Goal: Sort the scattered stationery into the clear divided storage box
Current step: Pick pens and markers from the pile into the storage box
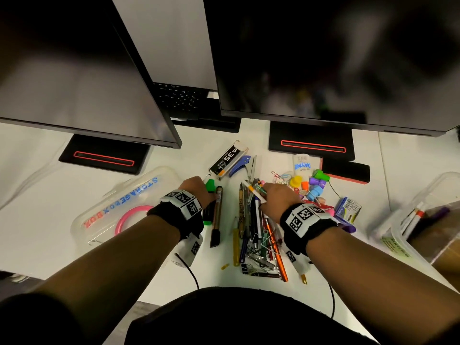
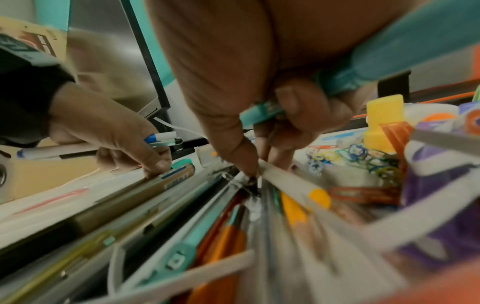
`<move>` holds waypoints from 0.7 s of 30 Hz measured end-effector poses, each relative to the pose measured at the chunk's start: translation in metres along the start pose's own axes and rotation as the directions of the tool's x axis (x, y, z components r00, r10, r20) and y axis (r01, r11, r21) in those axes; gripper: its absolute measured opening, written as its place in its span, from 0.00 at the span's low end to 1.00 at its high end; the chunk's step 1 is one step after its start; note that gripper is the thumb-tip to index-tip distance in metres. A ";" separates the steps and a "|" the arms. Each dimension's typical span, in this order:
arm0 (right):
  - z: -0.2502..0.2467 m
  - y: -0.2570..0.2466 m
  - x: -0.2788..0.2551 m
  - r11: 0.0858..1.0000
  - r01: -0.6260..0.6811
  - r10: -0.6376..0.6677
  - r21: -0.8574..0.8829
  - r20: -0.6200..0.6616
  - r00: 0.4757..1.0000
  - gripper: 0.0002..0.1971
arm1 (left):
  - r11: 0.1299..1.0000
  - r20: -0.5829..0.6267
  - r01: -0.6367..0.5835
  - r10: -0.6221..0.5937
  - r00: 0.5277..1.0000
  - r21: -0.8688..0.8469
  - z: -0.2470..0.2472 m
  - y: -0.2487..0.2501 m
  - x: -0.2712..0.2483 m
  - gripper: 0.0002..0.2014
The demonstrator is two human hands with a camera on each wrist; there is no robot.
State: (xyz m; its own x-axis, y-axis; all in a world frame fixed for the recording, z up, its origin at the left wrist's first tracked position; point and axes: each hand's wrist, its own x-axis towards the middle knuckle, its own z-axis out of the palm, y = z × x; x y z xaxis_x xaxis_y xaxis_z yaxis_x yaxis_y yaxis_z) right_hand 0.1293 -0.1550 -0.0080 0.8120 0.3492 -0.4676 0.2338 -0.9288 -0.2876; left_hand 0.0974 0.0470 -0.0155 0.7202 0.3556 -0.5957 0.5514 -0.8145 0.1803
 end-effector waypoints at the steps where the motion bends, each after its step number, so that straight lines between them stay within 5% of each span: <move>1: -0.001 0.000 -0.001 1.000 -0.003 0.003 -0.002 0.008 1.000 0.14 | 1.000 0.007 -0.004 0.004 1.000 0.000 0.001 0.000 0.001 0.27; 6: -0.010 0.009 0.000 0.984 -0.116 0.115 0.138 0.017 0.993 0.07 | 1.000 0.006 -0.025 0.025 1.000 -0.007 0.005 0.000 0.002 0.20; 11: -0.016 0.018 0.000 0.951 -0.198 0.200 0.236 0.018 0.980 0.12 | 0.999 0.004 -0.038 0.038 0.999 0.024 0.012 0.000 -0.003 0.20; 19: -0.017 0.018 0.002 0.931 -0.282 0.300 0.233 -0.046 0.953 0.18 | 0.998 0.006 -0.049 0.049 0.999 0.028 0.001 0.001 -0.007 0.12; 21: -0.012 0.014 0.003 0.950 -0.261 0.274 0.173 -0.058 0.960 0.18 | 0.998 0.018 -0.058 0.057 0.998 0.015 0.002 0.005 -0.009 0.18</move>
State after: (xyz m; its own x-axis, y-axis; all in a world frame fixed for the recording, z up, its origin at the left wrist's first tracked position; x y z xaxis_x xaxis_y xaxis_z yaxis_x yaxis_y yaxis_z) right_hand 0.1414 -0.1685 -0.0035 0.8745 0.0738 -0.4793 -0.0819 -0.9517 -0.2959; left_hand 0.0928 0.0392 -0.0112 0.7431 0.3001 -0.5981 0.5024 -0.8405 0.2026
